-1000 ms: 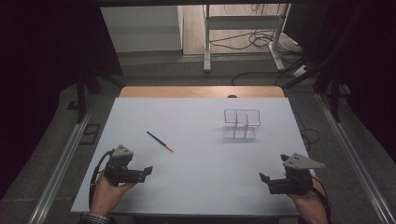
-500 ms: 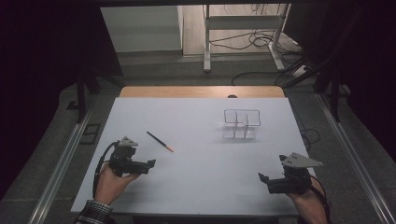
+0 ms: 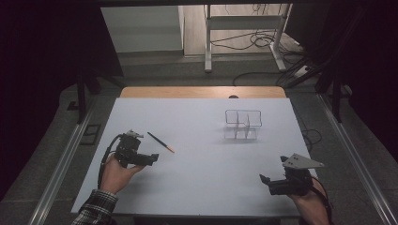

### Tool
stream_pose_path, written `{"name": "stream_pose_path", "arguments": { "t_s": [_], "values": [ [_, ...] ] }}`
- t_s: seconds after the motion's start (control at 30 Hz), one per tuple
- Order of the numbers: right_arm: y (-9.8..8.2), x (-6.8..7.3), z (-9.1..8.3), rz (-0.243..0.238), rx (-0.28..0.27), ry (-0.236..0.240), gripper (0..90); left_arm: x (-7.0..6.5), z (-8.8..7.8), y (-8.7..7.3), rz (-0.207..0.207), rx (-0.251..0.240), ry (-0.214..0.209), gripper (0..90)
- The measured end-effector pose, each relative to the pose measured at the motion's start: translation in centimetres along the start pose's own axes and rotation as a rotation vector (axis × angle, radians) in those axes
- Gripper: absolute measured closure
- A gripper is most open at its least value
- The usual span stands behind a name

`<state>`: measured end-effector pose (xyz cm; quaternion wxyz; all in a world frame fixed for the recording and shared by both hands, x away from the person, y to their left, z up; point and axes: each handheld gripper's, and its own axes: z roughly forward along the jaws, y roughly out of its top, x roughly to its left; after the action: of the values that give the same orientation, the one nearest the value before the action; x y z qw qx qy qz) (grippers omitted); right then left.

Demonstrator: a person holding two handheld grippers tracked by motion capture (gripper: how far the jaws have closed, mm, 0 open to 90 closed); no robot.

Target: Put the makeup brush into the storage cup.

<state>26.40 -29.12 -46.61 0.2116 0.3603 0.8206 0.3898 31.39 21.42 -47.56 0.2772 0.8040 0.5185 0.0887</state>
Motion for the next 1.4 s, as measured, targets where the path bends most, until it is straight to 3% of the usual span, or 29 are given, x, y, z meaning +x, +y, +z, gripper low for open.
{"name": "stream_pose_path", "arguments": {
  "t_s": [0.3, 0.63, 1.07, 1.4],
  "values": [
    [0.0, 0.0, 0.0, -0.004, 0.006, 0.002, 0.5, 0.6, 0.0, 0.9, -0.010, 0.011, 0.014, 7.5],
    [-0.1, 0.0, 0.1, -0.005, 0.012, 0.005, 0.6, 1.0, 0.2, 3.3, -0.020, 0.072, 0.018, 7.2],
    [-0.1, 0.0, 0.1, -0.011, 0.019, 0.010, 0.8, 1.0, 1.7, 6.4, -0.039, 0.225, 0.026, 8.1],
    [-0.2, 0.0, 0.2, -0.014, 0.025, 0.011, 0.8, 1.3, 2.5, 8.8, -0.043, 0.317, 0.044, 8.7]
  ]
}}
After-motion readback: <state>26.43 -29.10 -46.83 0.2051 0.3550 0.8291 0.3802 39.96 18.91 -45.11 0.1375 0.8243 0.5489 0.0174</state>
